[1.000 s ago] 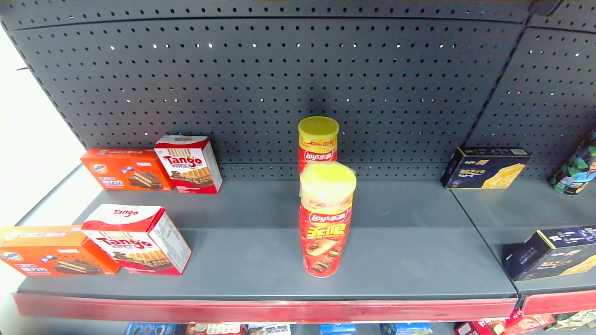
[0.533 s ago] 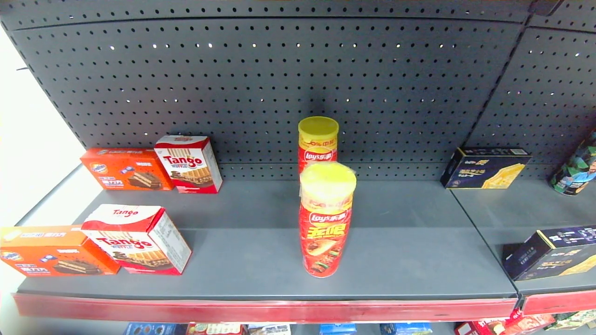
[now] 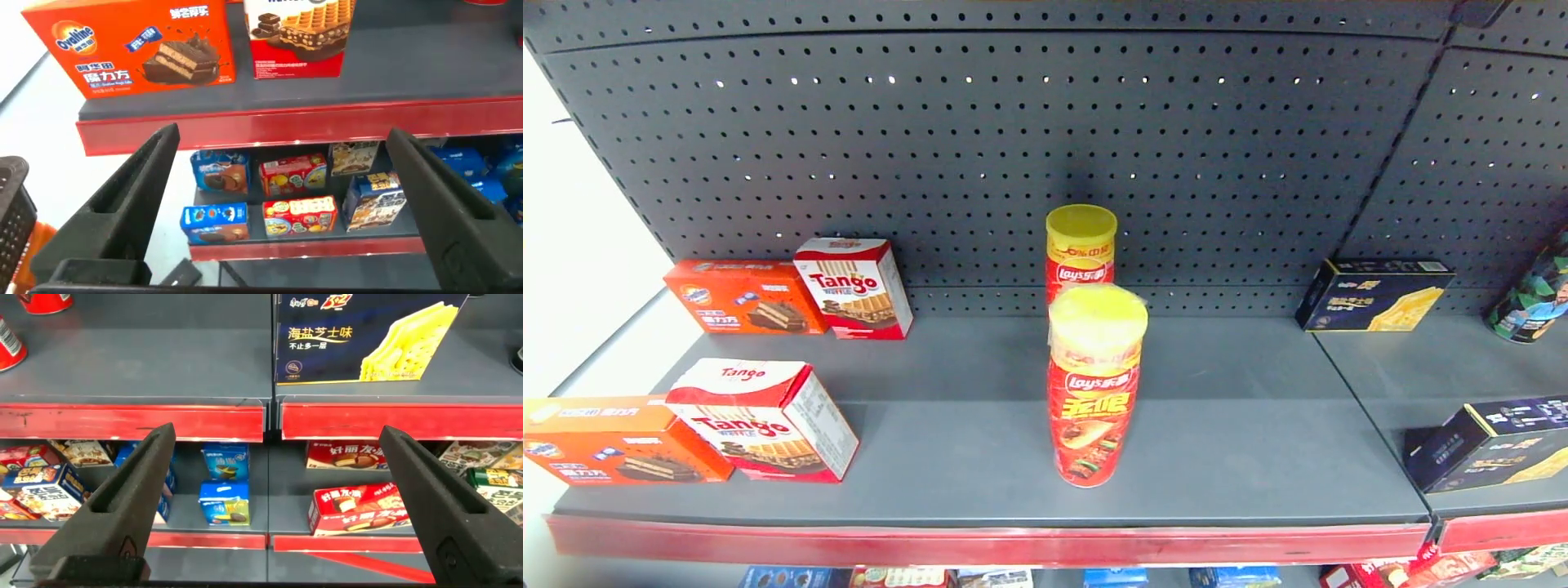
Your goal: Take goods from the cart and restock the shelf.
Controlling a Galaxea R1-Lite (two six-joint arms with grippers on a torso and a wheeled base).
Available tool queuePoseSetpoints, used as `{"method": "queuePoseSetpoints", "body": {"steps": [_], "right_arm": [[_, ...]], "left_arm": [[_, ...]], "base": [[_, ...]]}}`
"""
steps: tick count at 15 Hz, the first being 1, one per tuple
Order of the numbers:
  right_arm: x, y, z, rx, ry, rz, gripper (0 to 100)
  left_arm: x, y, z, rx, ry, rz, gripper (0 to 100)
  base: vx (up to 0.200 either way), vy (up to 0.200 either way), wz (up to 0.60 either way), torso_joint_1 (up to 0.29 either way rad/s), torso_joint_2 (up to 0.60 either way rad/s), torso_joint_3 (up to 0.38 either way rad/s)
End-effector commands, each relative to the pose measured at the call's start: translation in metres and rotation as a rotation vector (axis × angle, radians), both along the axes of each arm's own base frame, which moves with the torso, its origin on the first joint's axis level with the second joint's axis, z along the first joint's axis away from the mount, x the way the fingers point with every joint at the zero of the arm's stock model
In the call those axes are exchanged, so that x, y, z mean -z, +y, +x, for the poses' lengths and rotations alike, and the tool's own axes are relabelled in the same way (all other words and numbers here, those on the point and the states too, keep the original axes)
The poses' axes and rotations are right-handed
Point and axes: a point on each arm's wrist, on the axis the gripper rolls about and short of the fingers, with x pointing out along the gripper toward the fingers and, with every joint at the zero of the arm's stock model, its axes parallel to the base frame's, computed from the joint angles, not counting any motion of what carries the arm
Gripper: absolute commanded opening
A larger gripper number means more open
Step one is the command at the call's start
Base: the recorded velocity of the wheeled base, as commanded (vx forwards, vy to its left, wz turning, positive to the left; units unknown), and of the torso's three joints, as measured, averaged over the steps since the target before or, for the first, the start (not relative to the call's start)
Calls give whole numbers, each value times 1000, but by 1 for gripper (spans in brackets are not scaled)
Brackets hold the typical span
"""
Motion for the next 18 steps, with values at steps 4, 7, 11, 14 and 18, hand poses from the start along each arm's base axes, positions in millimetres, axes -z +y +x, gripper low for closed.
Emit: {"method": "queuePoseSetpoints", "body": {"steps": [4, 7, 11, 14, 18], "right_arm": [[0, 0, 0, -3, 4, -1, 100], [0, 0, 0, -5, 5, -1, 100], [0, 0, 0, -5, 5, -1, 100], [0, 0, 0, -5, 5, -1, 100], [0, 0, 0, -5, 3, -2, 100]], "left_arm": [[0, 0, 0, -4, 3, -46, 100], [0, 1, 0, -52, 0, -58, 100], [0, 1, 0, -46, 2, -55, 100], [0, 1, 0, -49, 0, -58, 100], [0, 1, 0, -49, 0, -60, 100]], "base": [[0, 0, 0, 0, 0, 0], [0, 0, 0, 0, 0, 0], [-50, 0, 0, 1, -1, -1], [-67, 0, 0, 1, -1, 1], [0, 0, 0, 0, 0, 0]]}}
